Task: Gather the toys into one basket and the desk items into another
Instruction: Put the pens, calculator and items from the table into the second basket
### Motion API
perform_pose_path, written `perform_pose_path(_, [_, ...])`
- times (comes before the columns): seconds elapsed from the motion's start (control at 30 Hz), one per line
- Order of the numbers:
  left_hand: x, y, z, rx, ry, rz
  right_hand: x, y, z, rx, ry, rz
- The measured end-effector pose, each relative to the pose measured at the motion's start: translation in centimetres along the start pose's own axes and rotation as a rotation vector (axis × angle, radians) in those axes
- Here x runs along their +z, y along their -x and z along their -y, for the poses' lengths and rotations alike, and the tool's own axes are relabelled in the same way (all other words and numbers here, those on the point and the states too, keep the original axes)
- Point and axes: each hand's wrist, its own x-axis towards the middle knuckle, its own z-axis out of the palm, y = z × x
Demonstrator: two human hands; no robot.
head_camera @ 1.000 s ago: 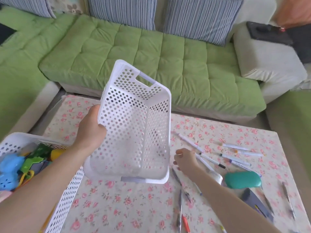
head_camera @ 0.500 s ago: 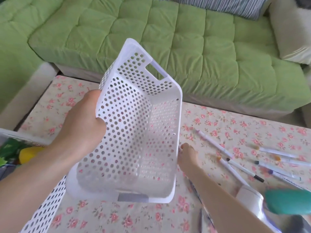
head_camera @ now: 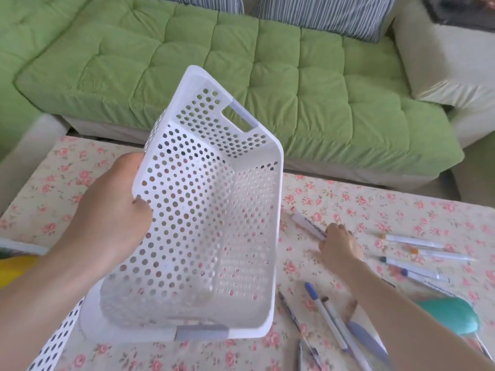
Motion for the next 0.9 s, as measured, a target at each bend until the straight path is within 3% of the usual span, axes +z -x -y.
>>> perform_pose_path(0.27, [1.3, 0.9, -0.8, 0.004, -0.058, -0.005, 3.2, -1.4, -1.9, 0.029, 0.011, 0.019])
perform_pose_path(0.47, [1.9, 1.5, -1.1, -0.018, -0.097, -0.008, 2.6, -0.1, -2.2, -0.023, -0.21, 0.061])
perform_pose_path(0.67, [2.2, 2.5, -1.4, 0.027, -0.075, 0.01, 2.2, 6.5, -4.0, -0.06, -0.297, 0.349])
perform_pose_path(0.9, [1.9, 4.2, -0.8, 0.086, -0.079, 0.04, 5.9, 11.4, -5.0, -0.176, -0.213, 0.457])
